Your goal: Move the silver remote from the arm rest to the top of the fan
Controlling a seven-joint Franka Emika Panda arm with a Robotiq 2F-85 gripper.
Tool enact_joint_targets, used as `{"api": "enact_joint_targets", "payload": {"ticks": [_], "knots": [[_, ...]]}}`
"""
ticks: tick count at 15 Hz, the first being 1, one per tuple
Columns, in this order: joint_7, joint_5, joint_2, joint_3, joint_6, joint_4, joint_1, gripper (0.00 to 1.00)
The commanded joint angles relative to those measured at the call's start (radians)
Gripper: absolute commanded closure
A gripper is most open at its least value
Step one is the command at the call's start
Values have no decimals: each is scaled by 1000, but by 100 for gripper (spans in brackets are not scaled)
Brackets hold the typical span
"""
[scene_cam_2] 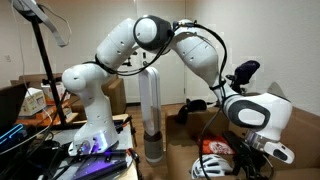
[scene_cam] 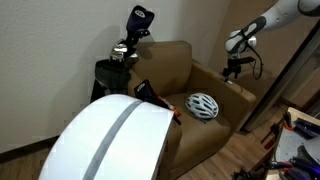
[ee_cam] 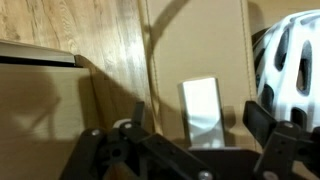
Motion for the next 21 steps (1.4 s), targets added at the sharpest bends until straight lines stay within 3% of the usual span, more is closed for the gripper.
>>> {"api": "enact_joint_targets", "payload": {"ticks": [1, 5, 6, 7, 17, 21], "knots": [[-73, 45, 26, 41, -38, 61, -46, 0], [-114, 61, 32, 63, -49, 83, -58, 0], [-114, 51, 32, 58, -53, 83, -50, 25], [-119, 44, 34, 56, -62, 88, -47, 26], [-112, 39, 81, 43, -96, 122, -47, 89], [-111, 41, 31, 41, -87, 76, -45, 86]]}}
